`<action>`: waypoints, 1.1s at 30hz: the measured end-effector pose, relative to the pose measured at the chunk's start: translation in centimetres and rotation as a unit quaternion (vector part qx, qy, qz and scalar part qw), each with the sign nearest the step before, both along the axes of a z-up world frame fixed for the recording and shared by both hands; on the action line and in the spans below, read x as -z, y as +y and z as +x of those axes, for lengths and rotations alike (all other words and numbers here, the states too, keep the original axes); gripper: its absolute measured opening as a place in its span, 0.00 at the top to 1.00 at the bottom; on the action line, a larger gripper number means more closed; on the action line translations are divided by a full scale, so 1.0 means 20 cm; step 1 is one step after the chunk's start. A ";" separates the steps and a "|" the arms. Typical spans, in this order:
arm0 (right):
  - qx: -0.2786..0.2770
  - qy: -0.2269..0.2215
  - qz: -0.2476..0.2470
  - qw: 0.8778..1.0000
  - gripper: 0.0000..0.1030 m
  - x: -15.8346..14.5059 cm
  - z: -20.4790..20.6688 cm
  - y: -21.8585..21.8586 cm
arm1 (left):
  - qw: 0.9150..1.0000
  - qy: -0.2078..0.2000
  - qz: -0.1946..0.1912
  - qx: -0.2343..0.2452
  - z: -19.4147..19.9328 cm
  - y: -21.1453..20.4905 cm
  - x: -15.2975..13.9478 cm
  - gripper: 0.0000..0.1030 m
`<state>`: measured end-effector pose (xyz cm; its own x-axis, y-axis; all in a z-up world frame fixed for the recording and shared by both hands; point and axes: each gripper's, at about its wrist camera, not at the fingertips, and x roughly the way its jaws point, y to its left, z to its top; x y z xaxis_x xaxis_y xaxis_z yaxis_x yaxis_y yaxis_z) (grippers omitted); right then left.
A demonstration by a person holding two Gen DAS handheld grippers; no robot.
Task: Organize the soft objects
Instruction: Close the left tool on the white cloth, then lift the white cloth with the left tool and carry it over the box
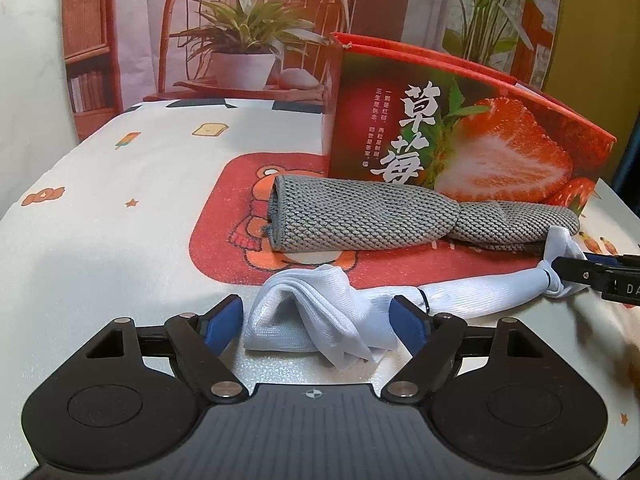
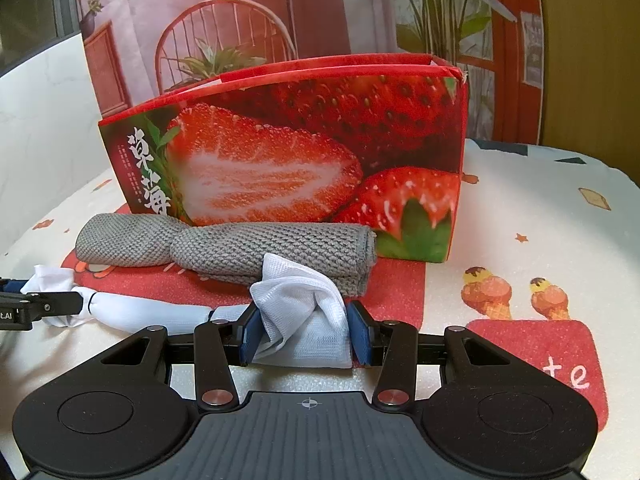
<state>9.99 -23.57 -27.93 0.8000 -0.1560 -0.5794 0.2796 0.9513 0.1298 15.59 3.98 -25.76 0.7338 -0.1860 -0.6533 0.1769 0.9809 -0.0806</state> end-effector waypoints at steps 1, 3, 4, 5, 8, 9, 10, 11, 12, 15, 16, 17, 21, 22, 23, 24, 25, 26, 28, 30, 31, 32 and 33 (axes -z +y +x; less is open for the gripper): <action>0.000 0.000 0.001 1.000 0.59 0.00 0.00 0.00 | 1.000 0.000 -0.001 0.000 0.00 0.00 0.00 0.20; 0.000 0.000 0.002 1.000 0.59 0.00 0.00 0.00 | 1.000 -0.002 -0.005 0.000 -0.01 0.01 0.00 0.25; 0.000 0.000 0.002 1.000 0.59 0.00 0.00 0.00 | 1.000 -0.005 -0.006 0.001 -0.01 0.00 -0.01 0.31; -0.002 0.000 0.001 1.000 0.59 0.00 0.00 0.00 | 1.000 -0.007 -0.004 0.002 -0.02 0.00 -0.01 0.33; -0.007 0.000 -0.003 1.000 0.63 0.00 0.00 0.01 | 1.000 -0.015 0.005 0.005 -0.04 -0.01 -0.02 0.50; -0.010 0.000 -0.003 1.000 0.65 0.00 0.00 0.02 | 1.000 -0.018 0.009 0.006 -0.04 -0.01 -0.03 0.61; -0.013 -0.001 -0.002 1.000 0.66 0.00 0.00 0.02 | 1.000 -0.021 0.013 0.006 -0.04 -0.02 -0.03 0.69; -0.016 -0.002 -0.002 1.000 0.69 0.00 0.00 0.02 | 1.000 -0.024 0.016 0.008 -0.05 -0.02 -0.04 0.71; -0.020 -0.003 -0.002 1.000 0.71 0.00 -0.01 0.03 | 0.999 -0.026 0.018 0.009 -0.05 -0.02 -0.04 0.74; -0.025 -0.007 -0.007 1.000 0.77 -0.01 -0.01 0.05 | 0.999 -0.028 0.018 0.010 -0.06 -0.02 -0.05 0.77; -0.026 -0.010 -0.009 1.000 0.78 -0.01 -0.02 0.05 | 0.999 -0.029 0.017 0.010 -0.06 -0.01 -0.05 0.78; -0.027 -0.013 -0.010 1.000 0.82 -0.01 -0.02 0.05 | 0.999 -0.030 0.016 0.010 -0.06 -0.01 -0.05 0.79; -0.031 -0.031 -0.016 0.999 0.88 -0.03 -0.05 0.07 | 0.999 -0.039 0.015 0.013 -0.08 -0.01 -0.08 0.82; -0.034 -0.033 -0.019 0.999 0.89 -0.04 -0.06 0.08 | 0.999 -0.043 0.015 0.014 -0.09 -0.01 -0.08 0.82; -0.036 -0.034 -0.022 0.999 0.89 -0.05 -0.06 0.08 | 0.999 -0.047 0.016 0.015 -0.10 -0.01 -0.09 0.83; -0.038 -0.034 -0.026 0.998 0.89 -0.06 -0.06 0.09 | 0.998 -0.051 0.018 0.016 -0.10 -0.01 -0.10 0.83; -0.040 -0.034 -0.030 0.998 0.89 -0.06 -0.07 0.10 | 0.998 -0.055 0.019 0.017 -0.11 -0.01 -0.11 0.83; -0.042 -0.035 -0.032 0.998 0.89 -0.07 -0.07 0.11 | 0.998 -0.059 0.020 0.019 -0.11 -0.02 -0.12 0.83; -0.042 -0.040 -0.034 0.998 0.90 -0.10 -0.08 0.11 | 0.997 -0.068 0.019 0.021 -0.12 -0.02 -0.15 0.83; -0.040 -0.051 -0.033 0.997 0.90 -0.14 -0.10 0.10 | 0.997 -0.076 0.019 0.022 -0.13 -0.03 -0.17 0.83; -0.039 -0.057 -0.032 0.997 0.90 -0.16 -0.11 0.10 | 0.996 -0.080 0.019 0.023 -0.14 -0.03 -0.19 0.83; -0.039 -0.063 -0.031 0.997 0.90 -0.18 -0.11 0.10 | 0.996 -0.084 0.017 0.025 -0.14 -0.03 -0.20 0.83; -0.037 -0.070 -0.030 0.996 0.90 -0.20 -0.12 0.09 | 0.996 -0.087 0.014 0.026 -0.14 -0.03 -0.22 0.83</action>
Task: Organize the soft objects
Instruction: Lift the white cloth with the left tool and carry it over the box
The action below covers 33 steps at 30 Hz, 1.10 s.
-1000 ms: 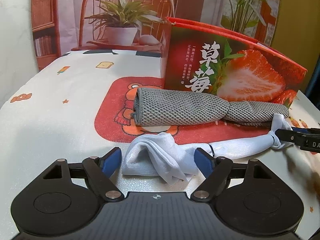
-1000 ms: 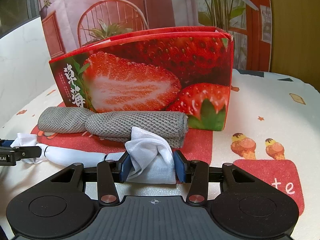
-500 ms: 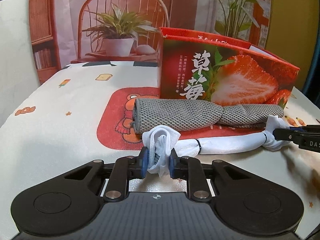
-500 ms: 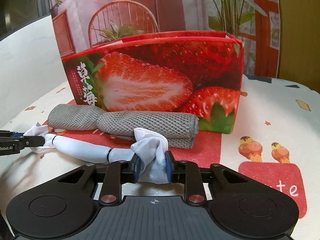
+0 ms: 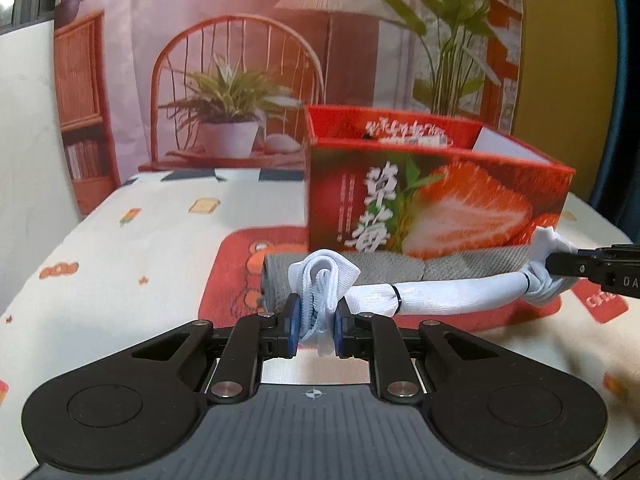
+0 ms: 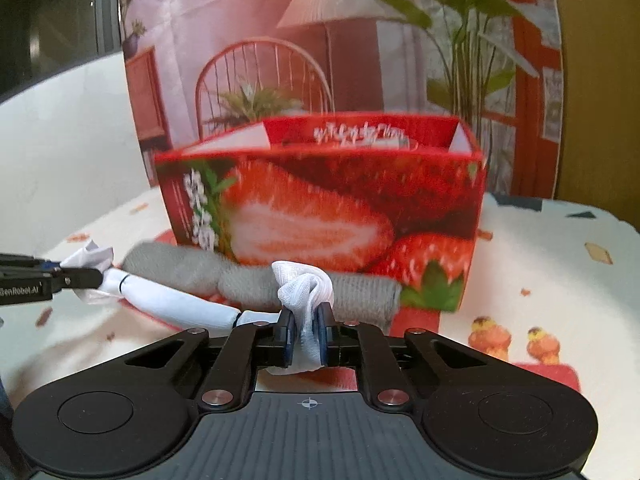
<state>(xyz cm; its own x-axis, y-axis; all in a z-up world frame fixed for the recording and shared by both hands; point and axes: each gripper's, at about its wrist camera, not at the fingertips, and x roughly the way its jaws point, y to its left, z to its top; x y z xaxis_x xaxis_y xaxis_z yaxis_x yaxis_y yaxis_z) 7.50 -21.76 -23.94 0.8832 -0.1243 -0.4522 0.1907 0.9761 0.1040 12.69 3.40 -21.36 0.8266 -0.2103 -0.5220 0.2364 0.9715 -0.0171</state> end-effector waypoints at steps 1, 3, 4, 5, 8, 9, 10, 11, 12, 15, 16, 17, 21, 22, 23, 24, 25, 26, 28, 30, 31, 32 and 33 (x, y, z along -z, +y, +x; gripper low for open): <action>0.001 -0.006 0.000 1.000 0.90 -0.02 -0.01 0.00 | 1.000 -0.004 -0.004 0.001 0.00 0.00 -0.01 0.83; 0.003 -0.017 0.001 1.000 0.90 -0.07 -0.02 -0.01 | 1.000 -0.012 -0.010 0.001 -0.01 0.01 -0.05 0.83; 0.004 -0.023 0.001 1.000 0.90 -0.09 -0.03 -0.01 | 1.000 -0.016 -0.011 0.001 -0.01 0.01 -0.07 0.83; 0.004 -0.028 0.001 1.000 0.90 -0.11 -0.03 -0.02 | 1.000 -0.021 -0.013 0.002 -0.01 0.00 -0.10 0.83; 0.006 -0.043 0.002 0.999 0.90 -0.17 -0.03 -0.03 | 0.999 -0.035 -0.019 0.005 0.00 0.00 -0.17 0.83; 0.006 -0.048 0.002 0.999 0.90 -0.20 -0.04 -0.03 | 0.999 -0.040 -0.021 0.007 0.00 0.00 -0.20 0.83; 0.007 -0.053 0.001 0.999 0.90 -0.22 -0.04 -0.03 | 0.999 -0.046 -0.023 0.010 0.00 0.00 -0.22 0.83; 0.008 -0.059 0.000 0.998 0.90 -0.25 -0.04 -0.04 | 0.998 -0.050 -0.024 0.012 0.01 0.00 -0.25 0.83; 0.008 -0.063 0.000 0.998 0.90 -0.27 -0.04 -0.04 | 0.998 -0.055 -0.025 0.015 0.01 -0.01 -0.27 0.83; 0.011 -0.074 -0.003 0.997 0.90 -0.34 -0.04 -0.07 | 0.997 -0.061 -0.034 0.024 0.03 -0.02 -0.33 0.83; 0.013 -0.077 -0.004 0.997 0.90 -0.37 -0.03 -0.08 | 0.997 -0.063 -0.037 0.027 0.04 -0.03 -0.35 0.83; 0.015 -0.080 -0.006 0.997 0.90 -0.39 -0.03 -0.10 | 0.997 -0.064 -0.039 0.031 0.05 -0.04 -0.37 0.83; 0.024 -0.092 -0.006 0.995 0.90 -0.49 -0.01 -0.17 | 0.996 -0.071 -0.038 0.047 0.12 -0.08 -0.46 0.83; 0.026 -0.094 -0.008 0.995 0.90 -0.51 0.00 -0.19 | 0.995 -0.073 -0.039 0.050 0.13 -0.09 -0.47 0.83; 0.028 -0.095 -0.010 0.995 0.90 -0.53 0.01 -0.21 | 0.995 -0.075 -0.040 0.053 0.16 -0.10 -0.49 0.83; 0.030 -0.096 -0.011 0.995 0.90 -0.55 0.03 -0.23 | 0.995 -0.075 -0.041 0.054 0.18 -0.11 -0.51 0.83; 0.031 -0.096 -0.012 0.995 0.90 -0.56 0.04 -0.24 | 0.995 -0.075 -0.043 0.056 0.20 -0.12 -0.52 0.83; 0.033 -0.096 -0.012 0.995 0.90 -0.58 0.06 -0.27 | 0.995 -0.074 -0.044 0.057 0.22 -0.13 -0.52 0.83; 0.035 -0.096 -0.013 0.995 0.90 -0.60 0.09 -0.29 | 0.995 -0.072 -0.043 0.060 0.27 -0.15 -0.54 0.83; 0.038 -0.093 -0.019 0.995 0.90 -0.62 0.13 -0.32 | 0.995 -0.068 -0.039 0.061 0.32 -0.18 -0.54 0.83; 0.039 -0.090 -0.021 0.995 0.90 -0.62 0.16 -0.33 | 0.995 -0.064 -0.039 0.061 0.35 -0.19 -0.54 0.83; 0.041 -0.086 -0.024 0.995 0.90 -0.63 0.19 -0.35 | 0.996 -0.057 -0.040 0.058 0.39 -0.20 -0.54 0.83; 0.043 -0.081 -0.027 0.995 0.90 -0.63 0.22 -0.35 | 0.996 -0.049 -0.042 0.058 0.43 -0.21 -0.53 0.83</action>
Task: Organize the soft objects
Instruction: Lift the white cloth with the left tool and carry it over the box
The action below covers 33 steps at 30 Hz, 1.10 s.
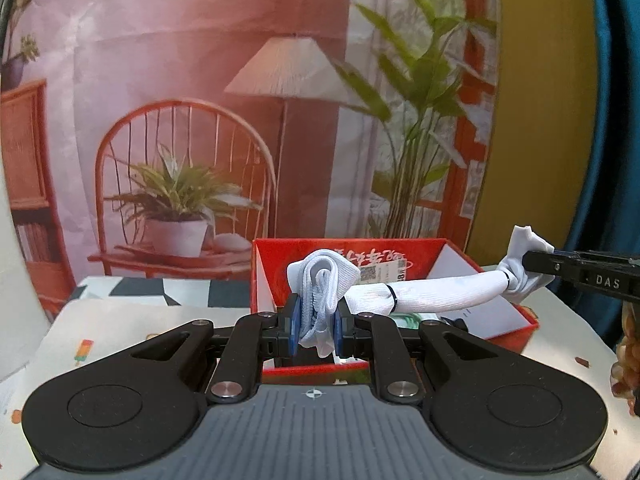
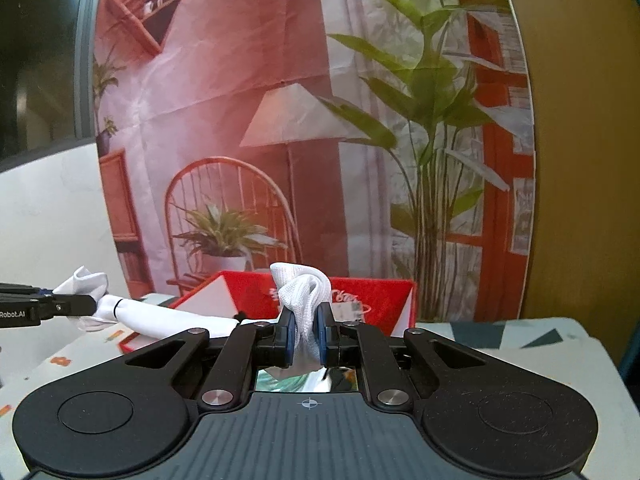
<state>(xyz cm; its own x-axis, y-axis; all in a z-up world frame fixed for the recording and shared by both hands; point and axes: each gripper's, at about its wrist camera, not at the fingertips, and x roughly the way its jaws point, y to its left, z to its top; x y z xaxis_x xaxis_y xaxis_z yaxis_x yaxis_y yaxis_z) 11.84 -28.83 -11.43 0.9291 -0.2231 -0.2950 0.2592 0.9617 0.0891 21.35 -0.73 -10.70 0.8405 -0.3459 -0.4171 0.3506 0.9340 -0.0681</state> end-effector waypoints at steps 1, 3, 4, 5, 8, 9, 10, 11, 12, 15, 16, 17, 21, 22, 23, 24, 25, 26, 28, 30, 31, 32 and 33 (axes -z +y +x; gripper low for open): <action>0.001 0.006 -0.001 1.000 0.90 0.00 0.03 -0.01 | 1.000 0.009 0.000 0.003 0.04 -0.01 0.01 0.83; 0.006 0.020 -0.007 1.000 0.90 0.01 0.09 -0.03 | 1.000 0.023 0.013 0.011 0.10 -0.05 0.03 0.83; 0.006 0.029 -0.009 1.000 0.90 0.02 0.12 -0.05 | 0.999 0.028 0.022 0.014 0.13 -0.06 0.04 0.83; 0.006 0.037 -0.010 0.999 0.90 0.03 0.14 -0.06 | 0.999 0.036 0.029 0.018 0.16 -0.08 0.06 0.83; 0.002 0.068 -0.012 0.998 0.90 0.07 0.20 -0.08 | 0.996 0.074 0.030 0.029 0.25 -0.10 0.11 0.83; 0.000 0.077 -0.013 0.997 0.90 0.09 0.22 -0.08 | 0.995 0.084 0.033 0.031 0.27 -0.11 0.13 0.83; -0.003 0.086 -0.014 0.996 0.90 0.10 0.23 -0.09 | 0.994 0.093 0.038 0.034 0.29 -0.12 0.14 0.83; -0.005 0.093 -0.016 0.996 0.90 0.12 0.25 -0.09 | 0.993 0.099 0.045 0.036 0.31 -0.13 0.16 0.83; -0.006 0.101 -0.018 0.995 0.90 0.14 0.26 -0.09 | 0.992 0.105 0.052 0.038 0.33 -0.14 0.17 0.83; -0.009 0.122 -0.019 0.992 0.90 0.19 0.31 -0.10 | 0.989 0.119 0.072 0.041 0.37 -0.16 0.22 0.83; -0.010 0.128 -0.021 0.991 0.90 0.20 0.32 -0.10 | 0.989 0.121 0.075 0.042 0.39 -0.17 0.23 0.83; -0.011 0.134 -0.023 0.991 0.90 0.22 0.33 -0.10 | 0.988 0.124 0.080 0.043 0.40 -0.17 0.24 0.83; -0.010 0.144 -0.011 0.990 0.90 0.26 0.37 -0.13 | 0.986 0.135 0.087 0.045 0.45 -0.19 0.27 0.83; -0.010 0.144 -0.008 0.989 0.90 0.27 0.37 -0.13 | 0.986 0.137 0.088 0.046 0.46 -0.19 0.27 0.83; -0.009 0.145 -0.005 0.989 0.90 0.27 0.38 -0.14 | 0.985 0.141 0.089 0.046 0.48 -0.19 0.28 0.83; -0.009 0.147 -0.004 0.989 0.90 0.28 0.38 -0.15 | 0.984 0.145 0.088 0.047 0.49 -0.20 0.28 0.83; -0.009 0.149 -0.004 0.989 0.90 0.28 0.39 -0.15 | 0.984 0.149 0.087 0.048 0.50 -0.20 0.28 0.83; -0.009 0.151 -0.002 0.989 0.90 0.29 0.40 -0.16 | 0.983 0.152 0.087 0.048 0.51 -0.21 0.29 0.83; -0.008 0.154 0.002 0.988 0.90 0.30 0.41 -0.17 | 0.983 0.155 0.086 0.050 0.52 -0.22 0.30 0.83; -0.004 0.155 0.005 0.988 0.90 0.30 0.41 -0.18 | 0.982 0.158 0.086 0.052 0.53 -0.24 0.31 0.83; -0.003 0.156 0.005 0.988 0.90 0.31 0.41 -0.18 | 0.982 0.159 0.088 0.053 0.54 -0.24 0.31 0.83; -0.001 0.158 0.005 0.987 0.90 0.31 0.42 -0.19 | 0.982 0.159 0.088 0.054 0.54 -0.25 0.32 0.83; -0.001 0.160 0.005 0.987 0.90 0.31 0.42 -0.19 | 0.982 0.160 0.088 0.054 0.54 -0.25 0.32 0.83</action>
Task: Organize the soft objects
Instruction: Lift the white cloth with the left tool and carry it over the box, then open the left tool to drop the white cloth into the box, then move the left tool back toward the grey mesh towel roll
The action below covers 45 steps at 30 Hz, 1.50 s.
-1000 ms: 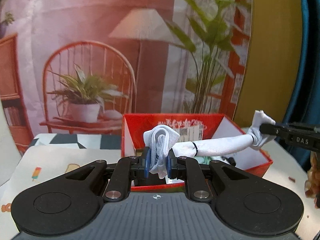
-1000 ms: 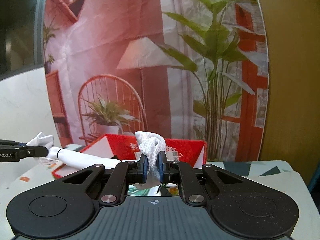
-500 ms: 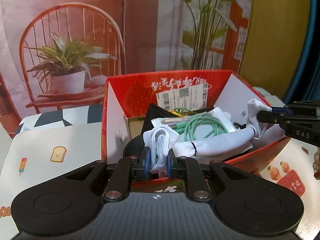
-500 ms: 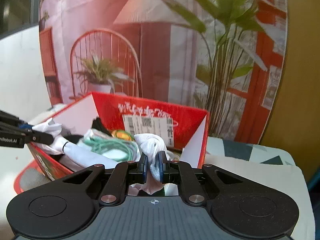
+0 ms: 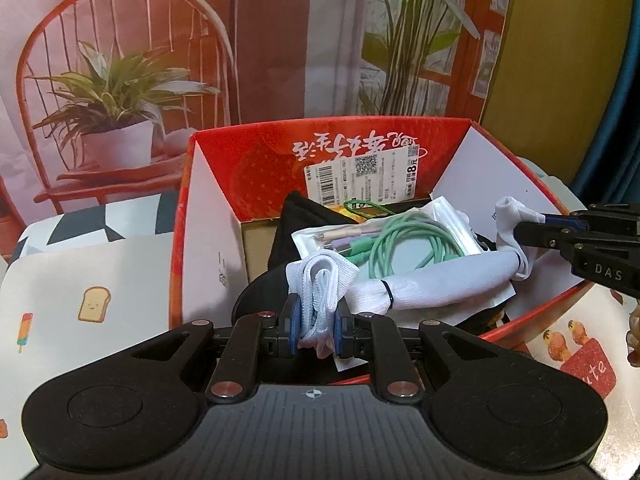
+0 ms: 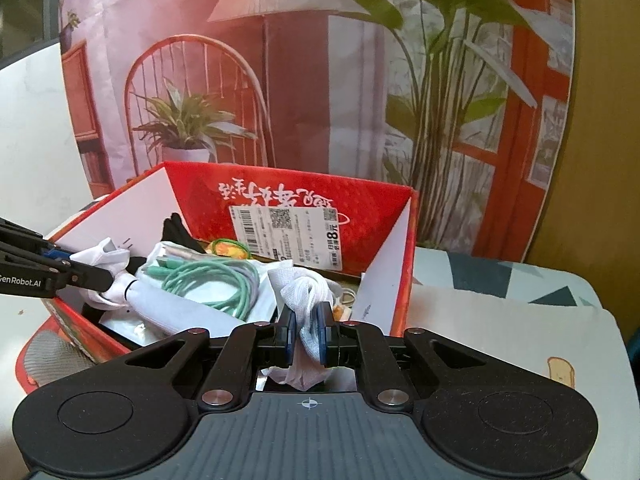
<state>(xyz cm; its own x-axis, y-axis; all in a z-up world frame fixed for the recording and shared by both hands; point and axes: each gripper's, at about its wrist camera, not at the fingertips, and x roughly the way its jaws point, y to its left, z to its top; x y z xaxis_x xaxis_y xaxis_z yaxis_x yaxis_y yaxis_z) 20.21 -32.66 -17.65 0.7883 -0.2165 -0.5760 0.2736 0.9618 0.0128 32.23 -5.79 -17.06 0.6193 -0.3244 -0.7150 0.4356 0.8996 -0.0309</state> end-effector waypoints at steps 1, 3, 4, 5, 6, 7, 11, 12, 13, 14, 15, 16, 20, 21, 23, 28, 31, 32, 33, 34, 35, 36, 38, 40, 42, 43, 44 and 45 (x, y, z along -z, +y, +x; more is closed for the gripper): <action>0.000 0.002 -0.001 1.000 0.90 0.00 0.00 0.00 | 1.000 0.001 0.001 0.001 0.00 0.00 0.00 0.83; 0.001 0.004 -0.001 1.000 0.90 0.01 0.01 -0.01 | 1.000 0.001 0.005 0.003 0.00 -0.01 0.00 0.83; 0.002 0.005 0.001 1.000 0.90 0.01 0.01 -0.01 | 1.000 0.001 0.005 0.003 0.00 -0.01 0.00 0.83; 0.004 0.005 0.002 1.000 0.90 0.01 0.01 -0.01 | 1.000 0.001 0.004 0.003 0.01 -0.01 0.00 0.83; 0.005 0.005 0.003 1.000 0.90 0.01 0.01 -0.01 | 1.000 0.001 0.001 0.003 0.01 0.00 -0.01 0.82; 0.005 0.005 0.002 1.000 0.90 0.01 0.01 -0.01 | 1.000 0.000 -0.002 0.002 0.01 0.00 -0.01 0.82; 0.010 0.003 -0.001 1.000 0.87 0.00 0.00 -0.01 | 1.000 -0.006 -0.009 -0.003 0.00 0.01 -0.03 0.76; 0.011 0.001 -0.002 1.000 0.83 -0.01 -0.01 -0.01 | 1.000 -0.008 -0.011 -0.002 -0.01 0.01 -0.03 0.72; 0.014 0.000 -0.005 1.000 0.82 -0.01 -0.01 0.00 | 1.000 -0.011 -0.012 -0.002 -0.01 0.01 -0.04 0.67; 0.016 -0.001 -0.008 1.000 0.78 -0.02 -0.02 0.00 | 1.000 -0.016 -0.013 -0.001 -0.02 0.01 -0.05 0.64; 0.017 -0.004 -0.010 1.000 0.76 -0.02 -0.02 0.01 | 1.000 -0.021 -0.015 0.001 -0.04 0.02 -0.06 0.58; 0.017 -0.006 -0.012 1.000 0.75 -0.03 -0.03 0.01 | 1.000 -0.026 -0.018 0.002 -0.05 0.02 -0.07 0.52; 0.018 -0.015 -0.022 1.000 0.60 -0.07 -0.05 0.04 | 0.999 -0.047 -0.024 0.003 -0.09 0.03 -0.13 0.35; 0.017 -0.019 -0.024 0.999 0.51 -0.08 -0.05 0.05 | 0.998 -0.054 -0.025 0.002 -0.11 0.03 -0.15 0.30; 0.014 -0.029 -0.029 0.999 0.40 -0.10 -0.07 0.07 | 0.997 -0.067 -0.028 0.000 -0.14 0.04 -0.18 0.21; 0.007 -0.042 -0.037 0.998 0.19 -0.15 -0.10 0.13 | 0.995 -0.095 -0.030 0.000 -0.21 0.06 -0.24 0.05; 0.007 -0.052 -0.041 0.998 0.01 -0.17 -0.12 0.16 | 0.994 -0.108 -0.031 -0.004 -0.26 0.08 -0.27 0.01; 0.008 -0.054 -0.042 0.998 0.01 -0.18 -0.13 0.17 | 0.993 -0.112 -0.032 -0.006 -0.27 0.09 -0.28 0.00; 0.008 -0.054 -0.042 0.998 0.01 -0.18 -0.14 0.18 | 0.993 -0.116 -0.033 -0.007 -0.28 0.09 -0.29 0.00; 0.009 -0.054 -0.040 0.998 0.01 -0.18 -0.14 0.19 | 0.992 -0.118 -0.033 -0.009 -0.30 0.10 -0.29 0.00; 0.010 -0.054 -0.038 0.998 0.00 -0.18 -0.15 0.19 | 0.992 -0.121 -0.034 -0.011 -0.31 0.11 -0.29 0.00; 0.010 -0.055 -0.036 0.998 0.00 -0.18 -0.16 0.20 | 0.992 -0.123 -0.034 -0.012 -0.33 0.12 -0.29 0.00; 0.011 -0.058 -0.035 0.998 0.00 -0.18 -0.17 0.21 | 0.991 -0.128 -0.035 -0.014 -0.36 0.14 -0.30 0.00; 0.011 -0.060 -0.037 0.997 0.00 -0.18 -0.19 0.23 | 0.991 -0.131 -0.036 -0.018 -0.38 0.15 -0.29 0.00; 0.012 -0.063 -0.038 0.997 0.00 -0.17 -0.21 0.24 | 0.990 -0.132 -0.037 -0.023 -0.41 0.18 -0.28 0.00; 0.012 -0.064 -0.039 0.997 0.00 -0.17 -0.22 0.25 | 0.990 -0.132 -0.038 -0.025 -0.42 0.19 -0.28 0.00; 0.012 -0.065 -0.039 0.997 0.00 -0.16 -0.23 0.26 | 0.990 -0.131 -0.040 -0.027 -0.43 0.20 -0.27 0.00; 0.012 -0.067 -0.039 0.997 0.00 -0.16 -0.24 0.27 | 0.990 -0.131 -0.041 -0.029 -0.44 0.22 -0.27 0.00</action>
<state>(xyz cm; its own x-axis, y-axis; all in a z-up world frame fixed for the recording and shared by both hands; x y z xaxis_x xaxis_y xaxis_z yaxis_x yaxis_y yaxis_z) 15.43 -27.31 -14.54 0.8508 -0.2763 -0.4469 0.2977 0.9544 -0.0233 23.37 -1.44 -11.72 0.8000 -0.3321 -0.4998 0.3853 0.9228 0.0034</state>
